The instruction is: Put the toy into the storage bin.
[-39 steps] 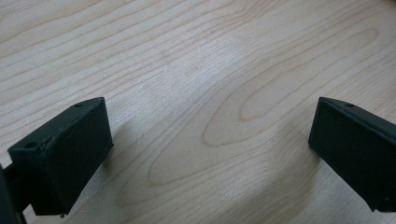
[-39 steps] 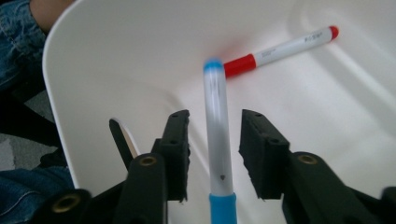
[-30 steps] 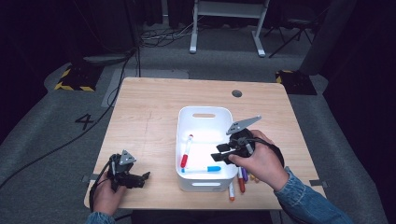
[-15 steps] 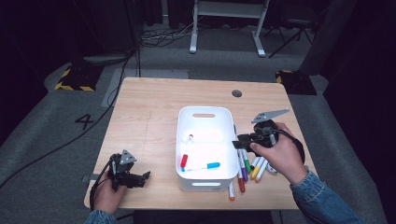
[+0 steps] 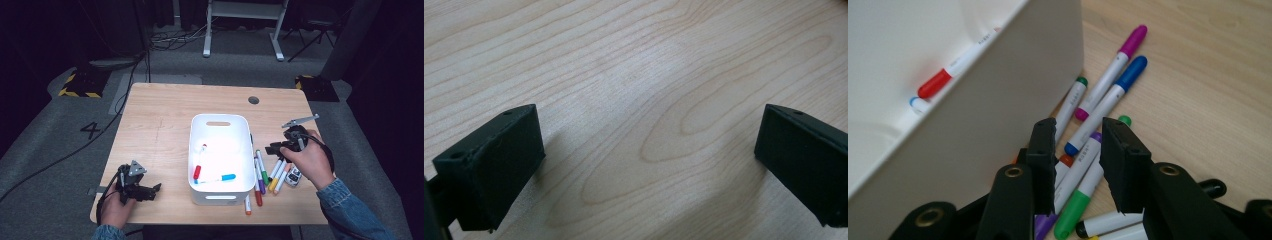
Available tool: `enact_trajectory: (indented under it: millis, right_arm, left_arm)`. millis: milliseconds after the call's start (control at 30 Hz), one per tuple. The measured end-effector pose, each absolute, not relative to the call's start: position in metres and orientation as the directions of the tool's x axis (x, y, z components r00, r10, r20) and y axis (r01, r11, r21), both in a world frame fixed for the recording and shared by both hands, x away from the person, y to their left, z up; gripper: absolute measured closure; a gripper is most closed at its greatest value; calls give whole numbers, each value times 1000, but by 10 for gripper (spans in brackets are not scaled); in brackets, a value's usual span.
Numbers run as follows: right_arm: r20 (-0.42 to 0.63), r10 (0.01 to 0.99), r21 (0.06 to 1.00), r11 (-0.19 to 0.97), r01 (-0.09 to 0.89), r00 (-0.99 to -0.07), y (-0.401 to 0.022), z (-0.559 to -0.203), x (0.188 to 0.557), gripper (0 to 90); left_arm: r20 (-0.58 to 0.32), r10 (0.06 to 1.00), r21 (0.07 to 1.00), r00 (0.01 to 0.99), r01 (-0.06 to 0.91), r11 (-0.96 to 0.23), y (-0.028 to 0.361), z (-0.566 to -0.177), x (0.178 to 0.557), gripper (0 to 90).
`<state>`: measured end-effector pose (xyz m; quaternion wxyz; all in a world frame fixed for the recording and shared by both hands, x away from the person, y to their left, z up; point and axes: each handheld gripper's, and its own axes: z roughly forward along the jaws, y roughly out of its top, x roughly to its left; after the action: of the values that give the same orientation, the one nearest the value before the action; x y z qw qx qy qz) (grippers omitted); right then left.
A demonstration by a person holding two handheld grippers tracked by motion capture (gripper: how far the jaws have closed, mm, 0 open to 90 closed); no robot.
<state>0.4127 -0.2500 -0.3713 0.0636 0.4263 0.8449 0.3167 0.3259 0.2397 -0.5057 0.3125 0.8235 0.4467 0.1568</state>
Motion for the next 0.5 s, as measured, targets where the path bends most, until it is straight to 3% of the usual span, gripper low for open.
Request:
enact_trajectory:
  millis: [500]
  right_arm:
    - [191,780,409,488,771,-595,-244,-436,433,701]
  left_arm:
    - [-20,834,655,551,638,-406,240,-506,326,0]
